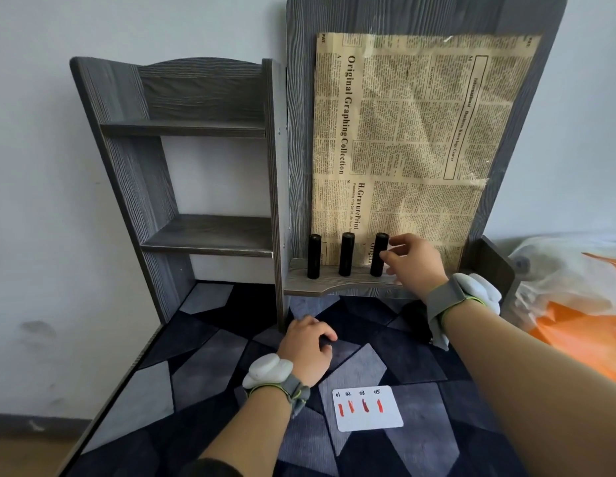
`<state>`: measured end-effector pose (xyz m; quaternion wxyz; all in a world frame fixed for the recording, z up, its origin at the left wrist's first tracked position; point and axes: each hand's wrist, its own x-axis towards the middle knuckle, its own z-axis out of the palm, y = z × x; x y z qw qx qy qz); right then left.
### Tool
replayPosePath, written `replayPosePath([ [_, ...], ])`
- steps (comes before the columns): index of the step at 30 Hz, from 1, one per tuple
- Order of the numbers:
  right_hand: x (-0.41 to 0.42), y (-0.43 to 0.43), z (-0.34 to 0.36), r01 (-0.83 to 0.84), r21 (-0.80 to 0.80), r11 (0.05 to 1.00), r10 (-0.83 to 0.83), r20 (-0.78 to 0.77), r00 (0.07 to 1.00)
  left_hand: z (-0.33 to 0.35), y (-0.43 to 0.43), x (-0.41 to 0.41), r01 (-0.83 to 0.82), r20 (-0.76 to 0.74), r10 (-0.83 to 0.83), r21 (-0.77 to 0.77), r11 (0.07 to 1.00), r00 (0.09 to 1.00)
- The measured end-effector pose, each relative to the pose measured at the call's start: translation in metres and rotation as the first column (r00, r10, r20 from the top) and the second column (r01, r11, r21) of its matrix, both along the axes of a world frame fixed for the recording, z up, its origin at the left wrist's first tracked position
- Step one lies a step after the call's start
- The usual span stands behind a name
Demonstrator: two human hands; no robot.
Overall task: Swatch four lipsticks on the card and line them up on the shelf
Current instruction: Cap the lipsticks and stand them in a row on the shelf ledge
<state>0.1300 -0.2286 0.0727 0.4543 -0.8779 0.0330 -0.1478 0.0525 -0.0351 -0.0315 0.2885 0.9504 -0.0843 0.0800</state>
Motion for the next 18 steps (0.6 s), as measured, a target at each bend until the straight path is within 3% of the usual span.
replayPosePath([
  [11, -0.049, -0.046, -0.009, 0.165, -0.082, 0.983, -0.168, -0.029, 0.985, -0.006, -0.004, -0.016, 0.014, -0.016, -0.013, 0.024, 1.000, 1.000],
  [18, -0.076, -0.056, -0.035, 0.118, -0.292, 0.949, -0.180, -0.198, 0.964, -0.014, -0.006, -0.022, -0.014, -0.009, 0.014, -0.043, 0.999, 1.000],
])
